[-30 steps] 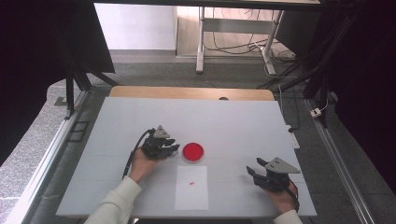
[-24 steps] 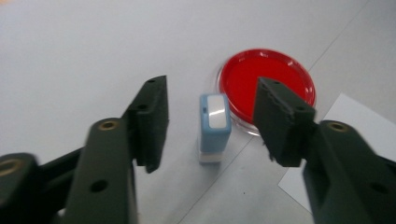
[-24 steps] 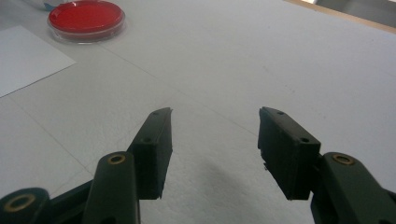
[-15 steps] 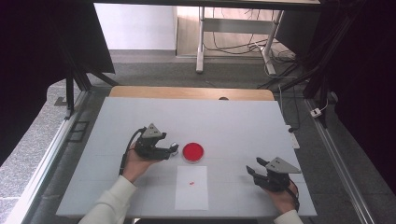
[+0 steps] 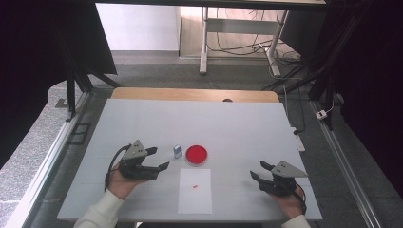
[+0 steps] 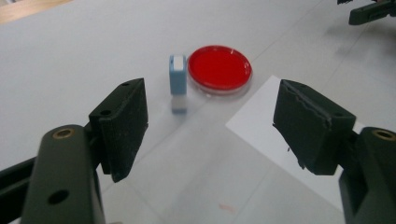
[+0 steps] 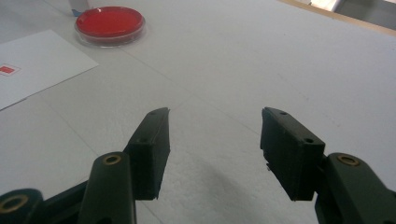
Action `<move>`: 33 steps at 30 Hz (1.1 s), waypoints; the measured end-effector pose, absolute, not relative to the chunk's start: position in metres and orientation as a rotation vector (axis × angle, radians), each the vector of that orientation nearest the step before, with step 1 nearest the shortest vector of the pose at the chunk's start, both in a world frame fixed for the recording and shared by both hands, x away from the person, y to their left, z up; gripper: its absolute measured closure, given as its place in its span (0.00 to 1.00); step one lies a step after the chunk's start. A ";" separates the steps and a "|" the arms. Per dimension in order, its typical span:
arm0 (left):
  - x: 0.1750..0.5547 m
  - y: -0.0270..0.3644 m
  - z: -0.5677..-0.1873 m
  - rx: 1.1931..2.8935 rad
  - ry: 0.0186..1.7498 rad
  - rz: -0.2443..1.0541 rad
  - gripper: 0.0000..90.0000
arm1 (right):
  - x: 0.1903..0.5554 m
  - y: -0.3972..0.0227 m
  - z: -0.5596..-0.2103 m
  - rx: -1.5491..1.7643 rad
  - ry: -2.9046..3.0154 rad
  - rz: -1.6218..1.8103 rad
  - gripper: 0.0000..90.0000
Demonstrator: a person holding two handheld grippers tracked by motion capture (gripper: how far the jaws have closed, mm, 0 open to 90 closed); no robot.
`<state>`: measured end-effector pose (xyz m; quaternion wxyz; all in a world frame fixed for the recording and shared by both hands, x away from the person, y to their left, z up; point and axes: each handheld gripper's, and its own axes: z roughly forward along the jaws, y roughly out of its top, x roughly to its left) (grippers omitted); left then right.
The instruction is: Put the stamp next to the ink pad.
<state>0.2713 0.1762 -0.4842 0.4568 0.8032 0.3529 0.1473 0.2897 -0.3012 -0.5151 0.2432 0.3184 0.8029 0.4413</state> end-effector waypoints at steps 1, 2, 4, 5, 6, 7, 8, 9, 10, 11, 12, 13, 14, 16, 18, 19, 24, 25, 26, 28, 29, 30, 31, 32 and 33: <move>0.268 0.180 -0.486 1.976 0.874 0.363 0.29 | 0.289 -0.302 -0.515 0.869 2.197 1.206 0.46; 0.265 0.183 -0.489 1.975 0.880 0.360 0.29 | 0.288 -0.303 -0.515 0.870 2.197 1.211 0.46; 0.259 0.190 -0.494 1.985 0.889 0.349 0.29 | 0.288 -0.303 -0.515 0.867 2.195 1.211 0.46; 0.257 0.192 -0.497 1.992 0.893 0.351 0.29 | 0.287 -0.304 -0.515 0.865 2.199 1.197 0.46; 0.255 0.195 -0.499 1.997 0.897 0.351 0.30 | 0.288 -0.304 -0.515 0.864 2.199 1.195 0.46; 0.254 0.198 -0.501 1.999 0.900 0.348 0.30 | 0.288 -0.304 -0.515 0.863 2.199 1.194 0.46; 0.252 0.201 -0.503 1.996 0.907 0.349 0.30 | 0.288 -0.304 -0.515 0.862 2.199 1.193 0.46; 0.250 0.204 -0.505 1.997 0.910 0.345 0.30 | 0.288 -0.304 -0.516 0.860 2.198 1.195 0.46; 0.249 0.206 -0.505 2.000 0.914 0.342 0.30 | 0.288 -0.304 -0.516 0.857 2.202 1.187 0.46; 0.247 0.208 -0.506 1.998 0.918 0.340 0.30 | 0.288 -0.303 -0.516 0.853 2.209 1.179 0.46; 0.246 0.211 -0.506 1.997 0.920 0.332 0.30 | 0.287 -0.303 -0.516 0.853 2.210 1.172 0.46; 0.245 0.212 -0.506 1.996 0.919 0.328 0.30 | 0.287 -0.303 -0.517 0.849 2.210 1.172 0.46; 0.244 0.213 -0.506 1.992 0.920 0.327 0.30 | 0.287 -0.303 -0.517 0.849 2.211 1.169 0.46; 0.242 0.214 -0.506 1.988 0.917 0.327 0.30 | 0.287 -0.303 -0.517 0.848 2.209 1.168 0.46; 0.242 0.215 -0.506 1.990 0.913 0.333 0.30 | 0.288 -0.302 -0.518 0.845 2.208 1.159 0.46; 0.243 0.215 -0.506 1.991 0.912 0.333 0.30 | 0.288 -0.302 -0.518 0.839 2.209 1.159 0.46; 0.246 0.215 -0.506 1.995 0.918 0.330 0.30 | 0.286 -0.303 -0.517 0.824 2.208 1.174 0.46; 0.246 0.215 -0.506 1.997 0.917 0.329 0.30 | 0.286 -0.304 -0.517 0.826 2.204 1.170 0.46; 0.246 0.215 -0.506 1.998 0.916 0.327 0.30 | 0.287 -0.304 -0.517 0.827 2.203 1.172 0.46; 0.246 0.215 -0.506 1.997 0.918 0.327 0.30 | 0.287 -0.305 -0.517 0.826 2.201 1.174 0.46; 0.247 0.215 -0.506 1.996 0.918 0.325 0.30 | 0.287 -0.305 -0.517 0.826 2.201 1.171 0.46; 0.247 0.215 -0.506 1.996 0.919 0.326 0.30 | 0.287 -0.305 -0.517 0.824 2.201 1.170 0.46; 0.247 0.215 -0.506 1.997 0.920 0.326 0.30 | 0.286 -0.304 -0.517 0.826 2.200 1.165 0.46; 0.247 0.215 -0.506 1.998 0.921 0.324 0.30 | 0.286 -0.304 -0.517 0.821 2.200 1.166 0.46; 0.247 0.215 -0.506 2.000 0.922 0.322 0.30 | 0.286 -0.304 -0.517 0.821 2.201 1.166 0.46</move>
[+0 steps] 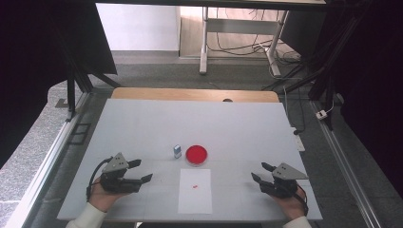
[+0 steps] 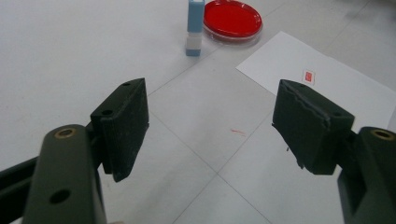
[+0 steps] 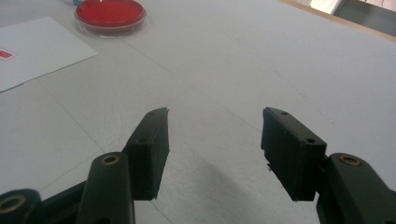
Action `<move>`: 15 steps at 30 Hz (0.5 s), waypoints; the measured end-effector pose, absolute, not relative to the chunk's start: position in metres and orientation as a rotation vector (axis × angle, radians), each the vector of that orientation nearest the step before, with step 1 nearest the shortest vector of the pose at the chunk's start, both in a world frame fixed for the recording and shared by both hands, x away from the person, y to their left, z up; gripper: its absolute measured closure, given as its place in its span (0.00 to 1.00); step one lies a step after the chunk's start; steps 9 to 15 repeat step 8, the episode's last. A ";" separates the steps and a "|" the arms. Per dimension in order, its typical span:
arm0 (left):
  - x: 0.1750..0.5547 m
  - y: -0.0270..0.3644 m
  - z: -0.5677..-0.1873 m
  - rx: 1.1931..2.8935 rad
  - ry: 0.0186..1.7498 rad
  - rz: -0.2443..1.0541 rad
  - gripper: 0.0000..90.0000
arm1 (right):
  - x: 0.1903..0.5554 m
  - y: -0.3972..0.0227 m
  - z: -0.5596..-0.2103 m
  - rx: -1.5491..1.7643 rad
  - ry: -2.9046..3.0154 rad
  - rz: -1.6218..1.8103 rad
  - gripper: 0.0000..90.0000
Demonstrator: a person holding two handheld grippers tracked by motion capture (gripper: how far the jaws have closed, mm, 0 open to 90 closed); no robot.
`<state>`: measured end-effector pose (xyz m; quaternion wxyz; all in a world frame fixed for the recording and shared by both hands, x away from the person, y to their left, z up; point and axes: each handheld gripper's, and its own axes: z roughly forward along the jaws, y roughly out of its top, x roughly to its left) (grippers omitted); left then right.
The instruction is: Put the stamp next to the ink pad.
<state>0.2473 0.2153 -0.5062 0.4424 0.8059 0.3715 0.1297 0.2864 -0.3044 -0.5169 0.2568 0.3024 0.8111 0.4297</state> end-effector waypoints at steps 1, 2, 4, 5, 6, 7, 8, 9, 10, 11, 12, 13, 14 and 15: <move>0.247 0.215 -0.506 2.001 0.924 0.322 0.30 | 0.286 -0.304 -0.517 0.824 2.202 1.165 0.46; 0.247 0.215 -0.506 2.003 0.924 0.324 0.30 | 0.286 -0.304 -0.517 0.822 2.201 1.164 0.45; 0.247 0.215 -0.506 2.004 0.922 0.325 0.30 | 0.286 -0.304 -0.517 0.824 2.201 1.163 0.45; 0.247 0.214 -0.506 2.003 0.922 0.326 0.30 | 0.286 -0.304 -0.517 0.822 2.200 1.164 0.45; 0.247 0.214 -0.506 2.004 0.921 0.326 0.30 | 0.286 -0.304 -0.517 0.825 2.201 1.163 0.45; 0.247 0.214 -0.506 2.004 0.921 0.325 0.30 | 0.286 -0.304 -0.517 0.825 2.202 1.164 0.44; 0.247 0.215 -0.506 2.005 0.921 0.325 0.30 | 0.286 -0.304 -0.517 0.825 2.202 1.164 0.44; 0.247 0.215 -0.506 2.005 0.921 0.325 0.30 | 0.286 -0.304 -0.517 0.825 2.202 1.164 0.44; 0.247 0.215 -0.506 2.005 0.921 0.325 0.30 | 0.286 -0.304 -0.517 0.825 2.202 1.164 0.44; 0.247 0.215 -0.506 2.005 0.921 0.325 0.30 | 0.286 -0.304 -0.517 0.825 2.202 1.164 0.44; 0.247 0.215 -0.506 2.005 0.921 0.325 0.30 | 0.286 -0.304 -0.517 0.825 2.202 1.164 0.44; 0.247 0.215 -0.506 2.005 0.921 0.325 0.30 | 0.286 -0.304 -0.517 0.825 2.202 1.164 0.44; 0.247 0.215 -0.506 2.005 0.921 0.325 0.30 | 0.286 -0.304 -0.517 0.825 2.202 1.164 0.44; 0.247 0.215 -0.506 2.005 0.921 0.325 0.30 | 0.286 -0.304 -0.517 0.825 2.202 1.164 0.44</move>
